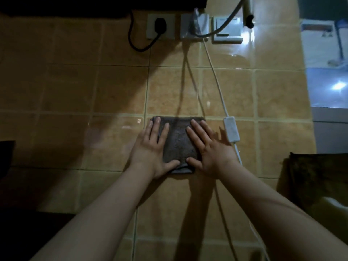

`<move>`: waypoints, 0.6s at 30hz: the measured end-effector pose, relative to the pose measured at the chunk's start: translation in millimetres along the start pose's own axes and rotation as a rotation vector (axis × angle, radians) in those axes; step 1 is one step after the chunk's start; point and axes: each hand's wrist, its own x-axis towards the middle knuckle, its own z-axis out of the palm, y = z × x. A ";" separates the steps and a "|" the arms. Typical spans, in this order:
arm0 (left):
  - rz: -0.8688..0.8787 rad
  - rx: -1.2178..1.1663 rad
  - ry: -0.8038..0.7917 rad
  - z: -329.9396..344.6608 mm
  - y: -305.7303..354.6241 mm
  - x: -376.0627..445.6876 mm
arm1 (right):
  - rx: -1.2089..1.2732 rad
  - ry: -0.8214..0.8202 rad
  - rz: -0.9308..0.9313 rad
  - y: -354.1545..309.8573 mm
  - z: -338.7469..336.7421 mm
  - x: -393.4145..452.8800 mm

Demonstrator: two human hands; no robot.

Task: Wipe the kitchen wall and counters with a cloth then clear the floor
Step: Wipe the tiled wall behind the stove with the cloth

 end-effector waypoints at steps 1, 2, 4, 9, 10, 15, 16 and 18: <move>0.014 0.009 0.001 -2.5 8.1 5.6 | -0.004 0.052 -0.020 9.6 2.5 -1.7; 0.028 0.015 -0.001 -5.4 15.9 10.9 | -0.001 0.114 -0.027 17.9 3.8 -3.9; 0.048 0.021 -0.012 -9.4 30.5 20.3 | 0.056 0.164 0.010 34.9 13.4 -8.6; 0.084 0.028 0.013 -13.1 54.6 34.9 | 0.126 0.233 0.010 64.2 29.6 -15.7; 0.090 0.052 0.026 -13.3 57.9 35.5 | 0.131 0.227 0.011 67.9 31.2 -17.1; 0.115 0.067 0.054 -14.9 76.5 38.1 | 0.200 0.118 0.047 83.3 33.7 -29.7; 0.120 0.053 0.056 -14.4 80.7 38.0 | 0.195 0.094 0.066 86.0 33.7 -33.9; 0.135 0.045 0.064 -12.4 89.6 35.9 | 0.166 0.030 0.117 89.2 31.9 -43.6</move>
